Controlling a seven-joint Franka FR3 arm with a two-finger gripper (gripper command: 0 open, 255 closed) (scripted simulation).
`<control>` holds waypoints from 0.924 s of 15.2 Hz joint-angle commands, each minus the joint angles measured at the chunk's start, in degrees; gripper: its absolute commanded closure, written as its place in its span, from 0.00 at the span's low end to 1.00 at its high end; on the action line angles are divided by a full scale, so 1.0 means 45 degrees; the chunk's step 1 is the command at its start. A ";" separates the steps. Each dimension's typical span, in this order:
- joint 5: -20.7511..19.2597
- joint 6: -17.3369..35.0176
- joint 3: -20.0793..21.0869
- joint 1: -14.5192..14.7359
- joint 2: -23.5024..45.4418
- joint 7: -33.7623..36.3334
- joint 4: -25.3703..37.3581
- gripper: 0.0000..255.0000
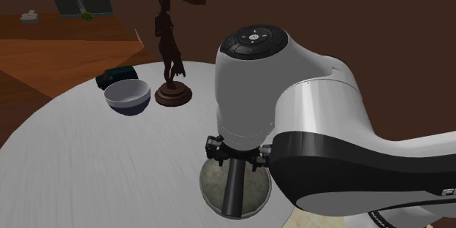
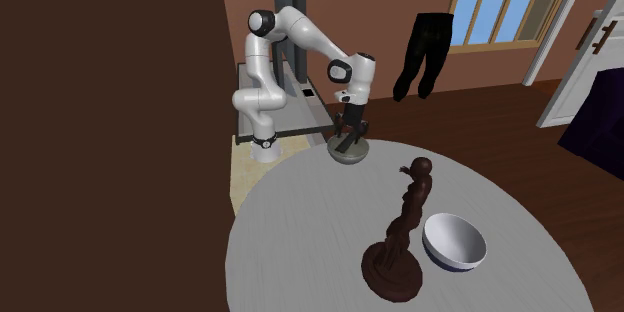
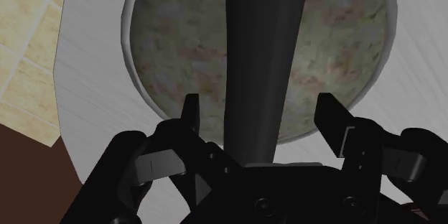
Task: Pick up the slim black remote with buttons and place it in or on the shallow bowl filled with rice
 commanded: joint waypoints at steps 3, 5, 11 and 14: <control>0.0000 0.0001 0.0000 0.0000 0.0000 0.0000 0.0000 0.00; 0.0068 -0.0463 -0.0197 0.0132 -0.0181 -0.0072 0.0303 0.00; 0.0157 -0.1724 -0.0645 0.0381 -0.0553 -0.0198 0.1226 0.00; 0.0156 -0.1724 -0.0644 0.0380 -0.0552 -0.0198 0.1227 0.00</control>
